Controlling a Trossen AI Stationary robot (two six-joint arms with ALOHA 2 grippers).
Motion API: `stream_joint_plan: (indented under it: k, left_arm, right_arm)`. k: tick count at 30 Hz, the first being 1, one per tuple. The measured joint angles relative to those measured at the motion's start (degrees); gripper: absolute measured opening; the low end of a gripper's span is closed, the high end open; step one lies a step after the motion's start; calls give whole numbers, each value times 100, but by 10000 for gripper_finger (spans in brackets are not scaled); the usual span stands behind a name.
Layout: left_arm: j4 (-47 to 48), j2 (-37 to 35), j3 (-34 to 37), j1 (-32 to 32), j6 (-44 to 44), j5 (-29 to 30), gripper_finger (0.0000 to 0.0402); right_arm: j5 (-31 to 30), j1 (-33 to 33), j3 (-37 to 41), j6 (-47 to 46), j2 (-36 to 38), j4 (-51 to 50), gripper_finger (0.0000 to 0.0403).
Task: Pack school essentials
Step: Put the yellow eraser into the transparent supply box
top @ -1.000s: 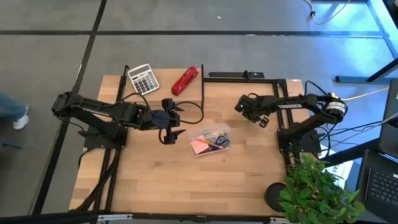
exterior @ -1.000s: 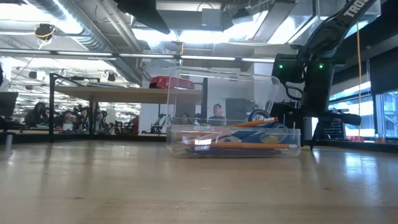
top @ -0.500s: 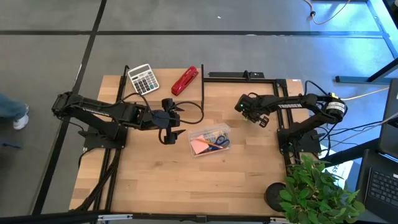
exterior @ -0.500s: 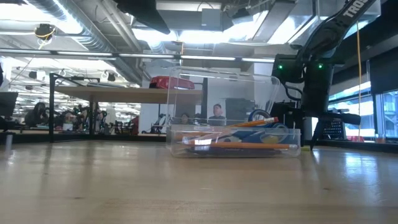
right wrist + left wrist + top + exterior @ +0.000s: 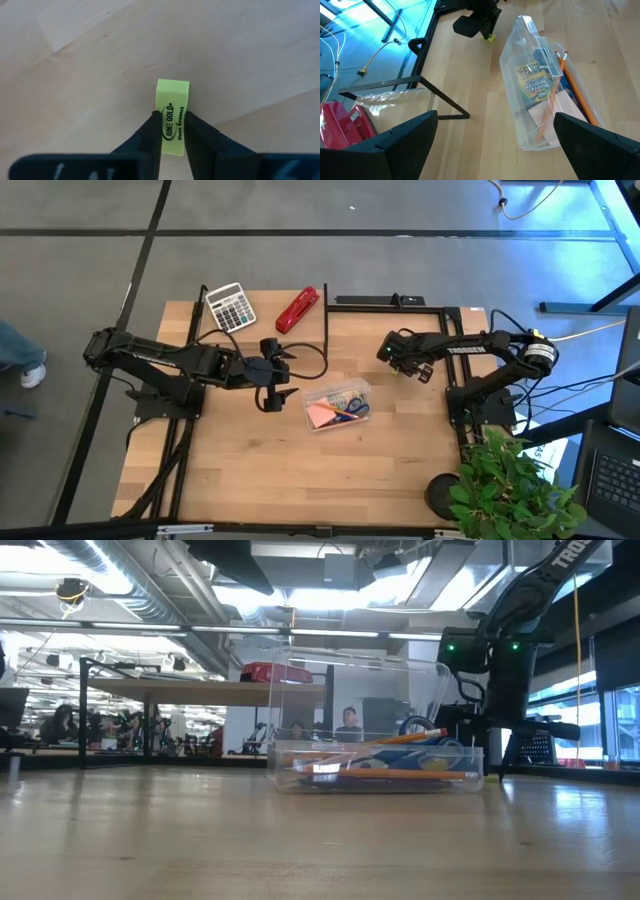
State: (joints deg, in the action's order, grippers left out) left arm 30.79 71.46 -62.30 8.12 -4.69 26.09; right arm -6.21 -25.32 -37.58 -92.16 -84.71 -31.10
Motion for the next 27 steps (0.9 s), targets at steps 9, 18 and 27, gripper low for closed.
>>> stream_joint_plan:
  k: [9, 18, 27]
  left_arm:
    - [0, 0, 2, 0, 0, 0, 393]
    - [-1, 0, 1, 1, -1, 0, 393]
    - [0, 0, 0, 0, 0, 0, 393]
  right_arm:
    - [60, 6, 9, 657, 146, -25, 57]
    - [72, 16, 9, 952, 177, -2, 57]
    - [277, 107, 4, 2154, 188, -70, 48]
